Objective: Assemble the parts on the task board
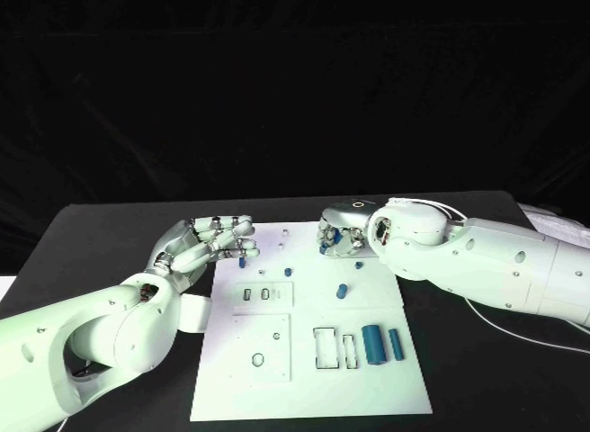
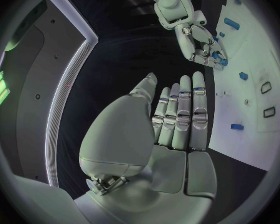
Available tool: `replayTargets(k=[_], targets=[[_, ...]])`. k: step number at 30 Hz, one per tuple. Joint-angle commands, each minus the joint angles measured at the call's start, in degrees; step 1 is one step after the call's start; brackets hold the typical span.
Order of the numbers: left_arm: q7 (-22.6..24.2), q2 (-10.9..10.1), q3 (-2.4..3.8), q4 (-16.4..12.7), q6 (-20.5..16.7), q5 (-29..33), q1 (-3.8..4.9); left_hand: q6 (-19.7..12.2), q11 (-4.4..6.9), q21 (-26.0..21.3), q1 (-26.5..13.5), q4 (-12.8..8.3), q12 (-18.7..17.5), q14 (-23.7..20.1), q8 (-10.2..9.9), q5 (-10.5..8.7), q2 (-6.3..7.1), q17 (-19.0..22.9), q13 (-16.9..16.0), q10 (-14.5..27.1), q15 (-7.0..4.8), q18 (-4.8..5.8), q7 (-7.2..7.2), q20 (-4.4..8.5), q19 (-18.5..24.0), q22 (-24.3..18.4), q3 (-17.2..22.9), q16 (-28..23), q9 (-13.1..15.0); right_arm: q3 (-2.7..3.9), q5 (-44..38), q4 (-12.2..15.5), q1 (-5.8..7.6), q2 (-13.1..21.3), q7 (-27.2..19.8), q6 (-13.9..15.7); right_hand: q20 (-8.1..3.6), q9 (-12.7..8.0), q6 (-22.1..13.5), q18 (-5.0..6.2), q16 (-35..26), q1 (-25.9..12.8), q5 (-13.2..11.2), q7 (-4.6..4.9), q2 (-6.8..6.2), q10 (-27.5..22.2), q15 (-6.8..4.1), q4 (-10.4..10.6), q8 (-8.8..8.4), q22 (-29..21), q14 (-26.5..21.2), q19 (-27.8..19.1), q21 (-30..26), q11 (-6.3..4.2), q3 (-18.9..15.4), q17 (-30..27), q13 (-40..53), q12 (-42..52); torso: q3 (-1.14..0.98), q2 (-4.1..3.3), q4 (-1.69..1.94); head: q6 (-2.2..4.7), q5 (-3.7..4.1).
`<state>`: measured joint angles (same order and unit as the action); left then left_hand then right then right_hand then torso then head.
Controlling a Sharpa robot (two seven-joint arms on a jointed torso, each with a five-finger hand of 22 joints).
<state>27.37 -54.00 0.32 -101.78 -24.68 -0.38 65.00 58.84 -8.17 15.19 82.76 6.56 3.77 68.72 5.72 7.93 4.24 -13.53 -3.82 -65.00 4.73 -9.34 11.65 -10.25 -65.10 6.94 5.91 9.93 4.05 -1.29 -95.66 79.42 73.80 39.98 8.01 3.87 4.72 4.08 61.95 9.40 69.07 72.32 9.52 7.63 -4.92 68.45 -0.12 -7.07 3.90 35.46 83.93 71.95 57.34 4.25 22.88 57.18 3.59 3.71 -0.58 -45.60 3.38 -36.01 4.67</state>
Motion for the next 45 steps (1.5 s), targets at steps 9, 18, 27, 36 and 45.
replayTargets(k=[9,18,27,36,45], targets=[[-0.26,-0.05,0.06,0.0,0.82,-0.33,0.14,-0.43,-0.26,-0.49,-0.32,-0.16,-0.26,-0.21,-0.51,-0.21,-0.5,-0.29,-0.08,0.71,0.25,-0.77,0.3,-0.24,-0.1,-0.1,-0.33,-0.34,-0.07,-0.03,-0.49,-0.35,-0.01,-0.4,-0.93,-1.49,-0.13,0.32,1.89,-1.02,3.16,0.38,-0.05,-0.22,0.04,1.68,-0.4,1.31,0.21,4.93,2.96,1.14,4.02,-0.21,1.25,3.53,0.17,0.02,0.01,-0.23,0.15,-0.12,0.1],[-0.49,-0.07,0.06,0.15,0.7,-0.33,0.17,-0.54,-0.3,-0.55,-0.18,-0.32,-0.25,-0.18,-0.63,-0.34,-0.7,-0.46,-0.09,0.9,0.26,-0.79,0.36,-0.26,-0.17,-0.12,-0.34,-0.44,-0.06,0.0,0.51,0.68,-0.01,0.15,-1.83,8.3,-0.5,1.01,4.6,-1.8,5.8,1.81,-0.8,-0.54,2.08,4.49,-1.19,1.97,0.76,10.69,2.98,2.54,8.55,-0.91,4.44,6.39,0.29,0.04,0.01,-0.34,0.27,0.35,0.0],[-0.55,-0.05,0.06,0.31,0.96,-0.31,0.18,-0.58,-0.32,-0.58,-0.15,-0.39,-0.24,-0.17,-0.68,-0.39,-0.72,-0.53,-0.1,0.97,0.27,-0.8,0.38,-0.27,-0.2,-0.13,-0.39,-0.48,-0.06,0.04,1.29,-0.88,0.01,-2.02,0.59,13.41,-0.22,1.12,4.7,-1.88,5.88,1.5,-1.39,-0.43,1.86,4.55,-1.19,2.28,0.52,11.16,2.77,2.38,9.09,-0.9,4.95,6.16,0.21,-0.14,0.08,-0.43,0.38,0.55,0.07],[-0.63,0.13,0.06,0.31,1.21,-0.29,0.2,-0.61,-0.34,-0.61,-0.18,-0.43,-0.24,-0.17,-0.7,-0.42,-0.69,-0.57,-0.1,1.02,0.29,-0.8,0.4,-0.29,-0.21,-0.14,-0.46,-0.51,-0.05,0.05,1.28,-4.1,0.01,-5.56,1.02,15.02,-0.14,1.12,4.56,-1.87,6.06,1.4,-1.58,-0.34,1.63,4.35,-1.12,2.35,0.31,11.34,2.71,2.27,9.32,-0.82,5.18,6.31,0.15,-0.22,0.11,-0.49,0.54,0.6,-0.15],[-0.71,0.17,0.06,0.24,1.31,-0.28,0.3,-0.61,-0.34,-0.61,-0.18,-0.43,-0.24,-0.17,-0.7,-0.42,-0.69,-0.57,-0.1,1.02,0.29,-0.8,0.4,-0.29,-0.21,-0.14,-0.46,-0.51,-0.05,0.04,0.94,-7.17,-0.02,-8.91,1.01,14.46,-0.07,1.11,4.38,-1.87,6.31,1.26,-1.78,-0.22,1.44,4.05,-1.01,2.47,0.1,11.51,2.7,2.16,9.52,-0.7,5.38,6.56,0.11,-0.27,0.06,-0.65,0.57,0.67,-0.28]])
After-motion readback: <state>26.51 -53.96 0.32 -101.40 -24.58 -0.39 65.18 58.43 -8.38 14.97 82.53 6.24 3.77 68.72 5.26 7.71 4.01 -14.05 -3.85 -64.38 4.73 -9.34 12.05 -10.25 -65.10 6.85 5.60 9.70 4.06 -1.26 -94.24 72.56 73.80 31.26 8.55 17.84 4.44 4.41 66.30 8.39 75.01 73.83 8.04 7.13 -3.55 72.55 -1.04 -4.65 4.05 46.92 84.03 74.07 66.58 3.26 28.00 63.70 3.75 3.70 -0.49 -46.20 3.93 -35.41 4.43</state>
